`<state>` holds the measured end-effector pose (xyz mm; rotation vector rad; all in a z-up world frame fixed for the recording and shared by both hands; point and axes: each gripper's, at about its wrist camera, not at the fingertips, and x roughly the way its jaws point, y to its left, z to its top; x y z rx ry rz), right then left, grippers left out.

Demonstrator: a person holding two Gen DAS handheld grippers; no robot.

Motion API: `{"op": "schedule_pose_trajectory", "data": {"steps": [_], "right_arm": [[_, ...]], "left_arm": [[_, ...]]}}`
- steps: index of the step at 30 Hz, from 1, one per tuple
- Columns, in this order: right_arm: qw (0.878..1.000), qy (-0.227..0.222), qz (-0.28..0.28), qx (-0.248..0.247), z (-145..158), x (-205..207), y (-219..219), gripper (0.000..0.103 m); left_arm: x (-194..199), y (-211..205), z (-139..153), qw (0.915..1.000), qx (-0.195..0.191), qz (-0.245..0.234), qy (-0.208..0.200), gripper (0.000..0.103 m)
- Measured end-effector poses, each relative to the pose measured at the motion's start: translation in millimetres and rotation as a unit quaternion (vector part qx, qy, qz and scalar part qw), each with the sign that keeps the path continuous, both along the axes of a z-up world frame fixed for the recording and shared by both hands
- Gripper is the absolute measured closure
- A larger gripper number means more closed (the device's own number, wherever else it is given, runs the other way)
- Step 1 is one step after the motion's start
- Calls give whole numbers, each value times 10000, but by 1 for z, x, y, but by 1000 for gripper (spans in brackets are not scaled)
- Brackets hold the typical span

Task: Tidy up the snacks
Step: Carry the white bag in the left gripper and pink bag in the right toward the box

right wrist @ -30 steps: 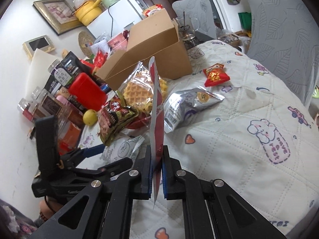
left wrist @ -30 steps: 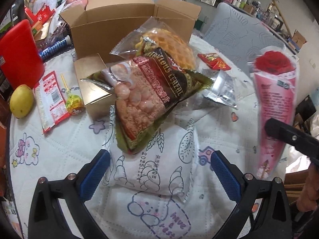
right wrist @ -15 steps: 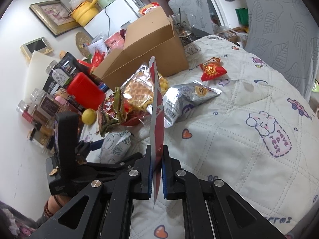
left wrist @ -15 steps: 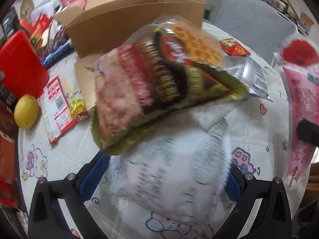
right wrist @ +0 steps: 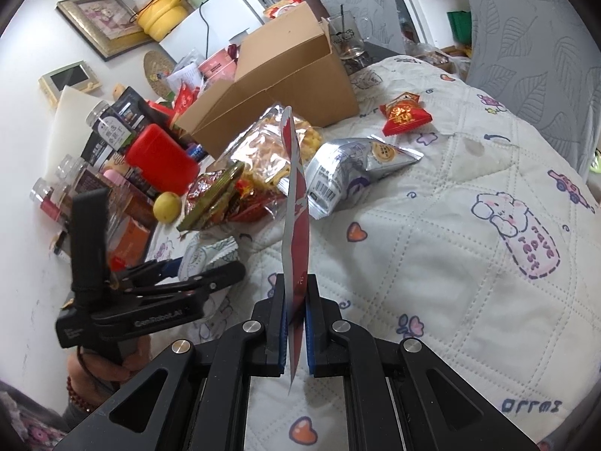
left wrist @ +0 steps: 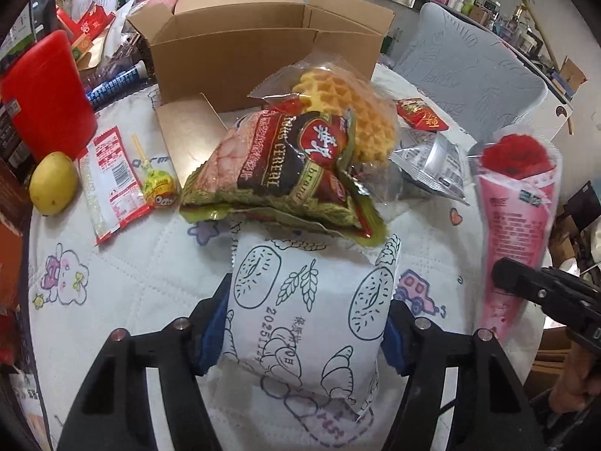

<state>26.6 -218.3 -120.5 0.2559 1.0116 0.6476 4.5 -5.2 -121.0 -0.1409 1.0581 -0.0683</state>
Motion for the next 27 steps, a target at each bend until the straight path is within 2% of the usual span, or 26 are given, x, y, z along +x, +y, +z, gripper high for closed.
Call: {"op": "schedule_pose_trajectory", "data": {"steps": [2, 15, 27], "right_arm": [[10000, 11, 27, -14, -2, -2, 1, 95], [9994, -14, 349, 52, -3, -21, 7, 95], [9960, -397, 785, 161, 17, -34, 24, 95]], "left_arm": [[-9, -13, 6, 10000, -43, 19, -15, 36], [-54, -24, 39, 9987, -114, 237, -435, 36], [-54, -19, 71, 9941, -227, 349, -1001, 36]]}}
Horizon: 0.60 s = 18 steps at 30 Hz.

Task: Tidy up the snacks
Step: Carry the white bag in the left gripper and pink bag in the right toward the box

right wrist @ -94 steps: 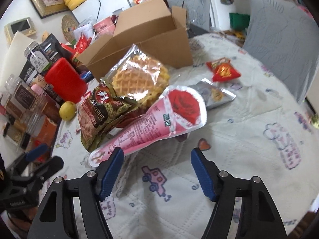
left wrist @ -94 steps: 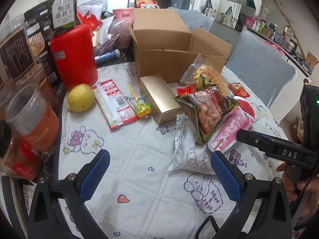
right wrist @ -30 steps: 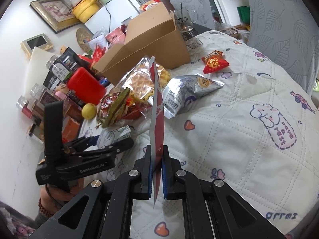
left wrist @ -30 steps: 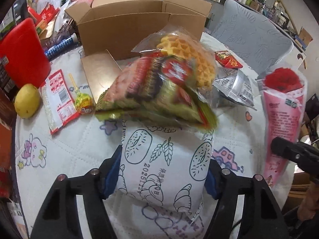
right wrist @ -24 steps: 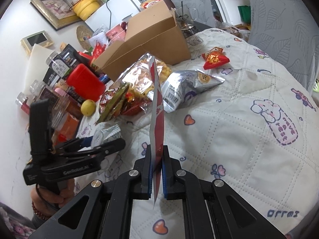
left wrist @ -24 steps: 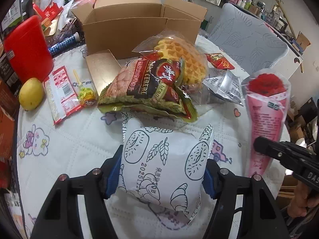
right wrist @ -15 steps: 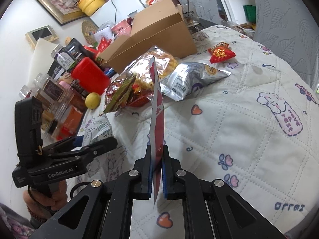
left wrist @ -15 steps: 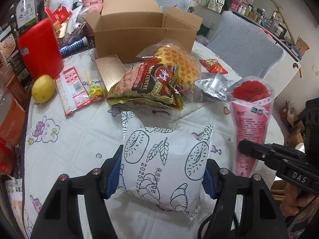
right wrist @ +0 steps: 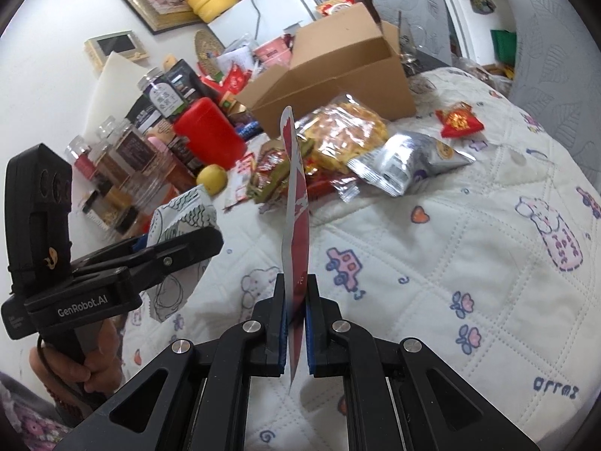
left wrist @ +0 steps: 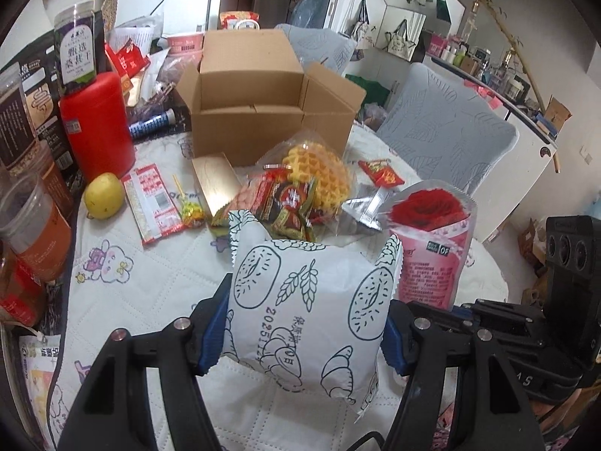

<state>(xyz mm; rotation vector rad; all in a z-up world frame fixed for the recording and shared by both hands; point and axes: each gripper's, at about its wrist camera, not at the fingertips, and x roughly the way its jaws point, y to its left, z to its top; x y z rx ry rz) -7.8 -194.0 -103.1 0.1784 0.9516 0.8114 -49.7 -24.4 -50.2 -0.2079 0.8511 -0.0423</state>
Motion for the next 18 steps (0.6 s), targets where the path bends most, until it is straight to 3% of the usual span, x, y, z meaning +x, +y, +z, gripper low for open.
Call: {"op": "schedule_pose_trajectory", "data": {"steps": [18], "right_arm": [[9971, -727, 199, 92, 51, 40, 15, 95]], "left_arm": [[48, 6, 49, 9976, 141, -112, -667, 37]]}}
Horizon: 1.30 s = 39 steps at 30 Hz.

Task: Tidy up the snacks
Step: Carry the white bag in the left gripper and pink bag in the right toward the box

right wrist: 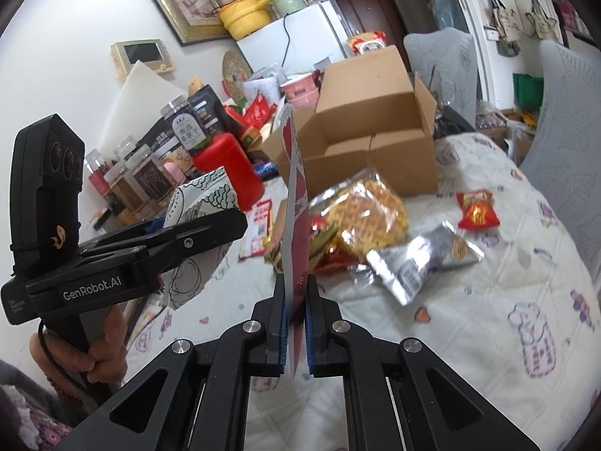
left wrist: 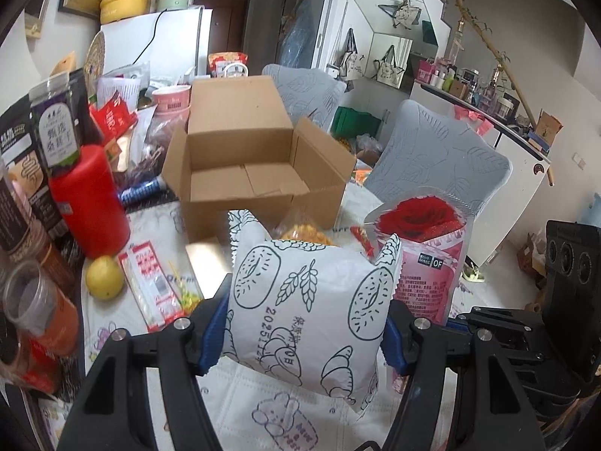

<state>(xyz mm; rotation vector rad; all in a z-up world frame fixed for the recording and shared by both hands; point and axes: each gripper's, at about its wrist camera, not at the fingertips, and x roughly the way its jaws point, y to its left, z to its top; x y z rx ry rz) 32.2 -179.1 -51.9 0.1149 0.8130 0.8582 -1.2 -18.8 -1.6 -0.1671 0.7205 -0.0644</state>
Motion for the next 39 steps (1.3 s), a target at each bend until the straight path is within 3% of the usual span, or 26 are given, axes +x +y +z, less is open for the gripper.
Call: {"op": "schedule_pose_trajectory", "data": {"steps": [14, 28, 39], "right_arm": [[9978, -619, -61, -216, 31, 53, 12, 95], [9938, -1101, 8, -175, 57, 122, 40, 95], [9913, -1289, -74, -272, 60, 180, 65, 95]], "left_arm": [[53, 7, 25, 9989, 122, -199, -404, 36], [122, 24, 44, 9970, 345, -16, -696, 36], [184, 40, 50, 9958, 417, 124, -811, 36]]}}
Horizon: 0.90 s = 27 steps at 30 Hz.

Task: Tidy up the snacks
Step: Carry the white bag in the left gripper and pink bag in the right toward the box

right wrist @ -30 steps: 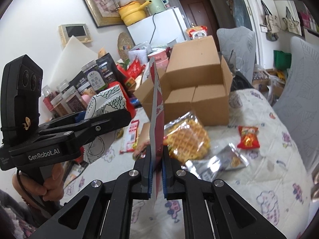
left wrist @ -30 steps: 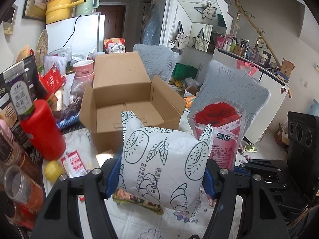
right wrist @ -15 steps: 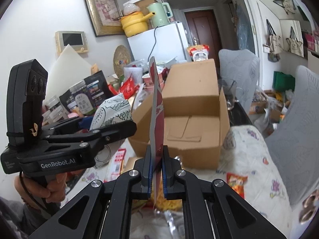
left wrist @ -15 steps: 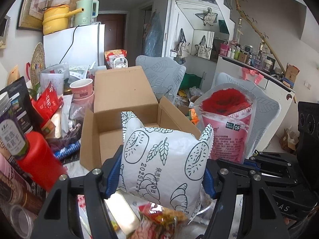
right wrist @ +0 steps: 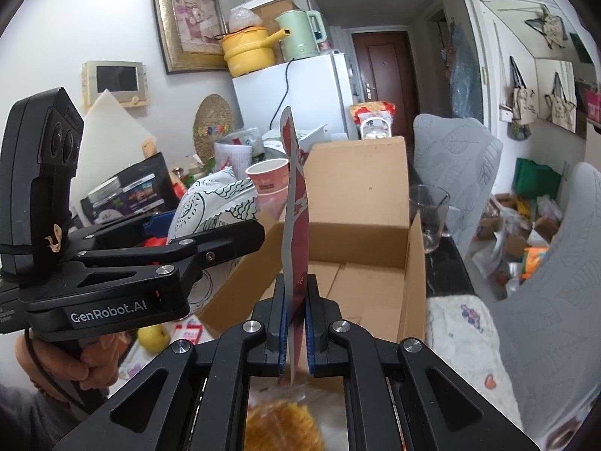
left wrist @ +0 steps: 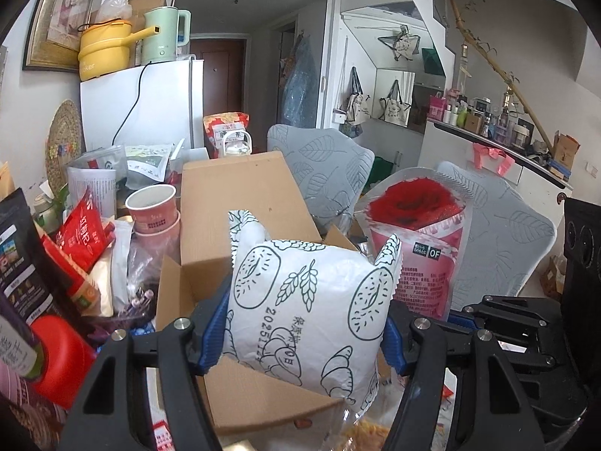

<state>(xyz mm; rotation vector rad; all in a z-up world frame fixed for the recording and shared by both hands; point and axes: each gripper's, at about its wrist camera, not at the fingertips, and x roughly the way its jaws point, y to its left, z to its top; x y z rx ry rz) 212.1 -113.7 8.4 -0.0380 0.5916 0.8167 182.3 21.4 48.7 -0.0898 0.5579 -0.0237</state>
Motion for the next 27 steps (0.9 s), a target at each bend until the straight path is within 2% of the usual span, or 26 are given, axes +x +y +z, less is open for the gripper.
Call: {"op": "schedule_pose_trajectory", "data": {"steps": [9, 21, 27], "right_arm": [[9999, 25, -126, -110, -11, 41, 15, 95], [9974, 635, -35, -335, -55, 73, 34, 95], [9946, 926, -19, -473, -74, 79, 36, 95]], "left_arm": [[42, 15, -16, 9993, 184, 303, 127, 36], [75, 26, -63, 9947, 303, 540, 820, 36], [84, 31, -83, 9909, 217, 613, 1176, 36]]}}
